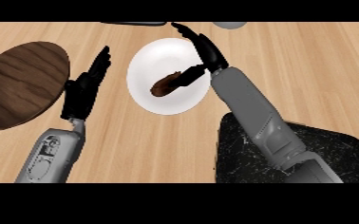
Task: Pick the sweet potato from the tray and place it in the plate
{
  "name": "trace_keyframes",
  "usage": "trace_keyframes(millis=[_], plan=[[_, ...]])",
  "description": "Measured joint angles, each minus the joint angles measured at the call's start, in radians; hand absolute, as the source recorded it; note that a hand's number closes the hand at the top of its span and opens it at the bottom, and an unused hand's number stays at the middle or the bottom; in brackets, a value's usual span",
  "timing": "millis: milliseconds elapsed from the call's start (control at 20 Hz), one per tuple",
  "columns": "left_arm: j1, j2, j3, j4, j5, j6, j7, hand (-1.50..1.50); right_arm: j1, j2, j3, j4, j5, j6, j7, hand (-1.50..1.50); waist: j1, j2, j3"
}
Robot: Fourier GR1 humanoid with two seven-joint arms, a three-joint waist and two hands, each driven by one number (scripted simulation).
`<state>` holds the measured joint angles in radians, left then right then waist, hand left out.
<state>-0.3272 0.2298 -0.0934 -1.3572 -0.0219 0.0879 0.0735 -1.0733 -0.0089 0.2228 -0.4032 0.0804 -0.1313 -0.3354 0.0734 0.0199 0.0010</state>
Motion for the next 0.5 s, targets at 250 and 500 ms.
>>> trace_keyframes(millis=[250,500], plan=[[0.004,0.01,0.023,0.001,0.003,0.0,0.002,0.0,-0.023,-0.085,-0.106,0.065,-0.067,0.043,-0.051,-1.5,-0.023,-0.002,0.0],[0.024,0.007,0.025,-0.027,0.003,-0.004,0.01,0.0,-0.01,-0.188,-0.166,0.138,-0.095,0.143,-0.133,-1.5,-0.028,-0.002,0.0]])
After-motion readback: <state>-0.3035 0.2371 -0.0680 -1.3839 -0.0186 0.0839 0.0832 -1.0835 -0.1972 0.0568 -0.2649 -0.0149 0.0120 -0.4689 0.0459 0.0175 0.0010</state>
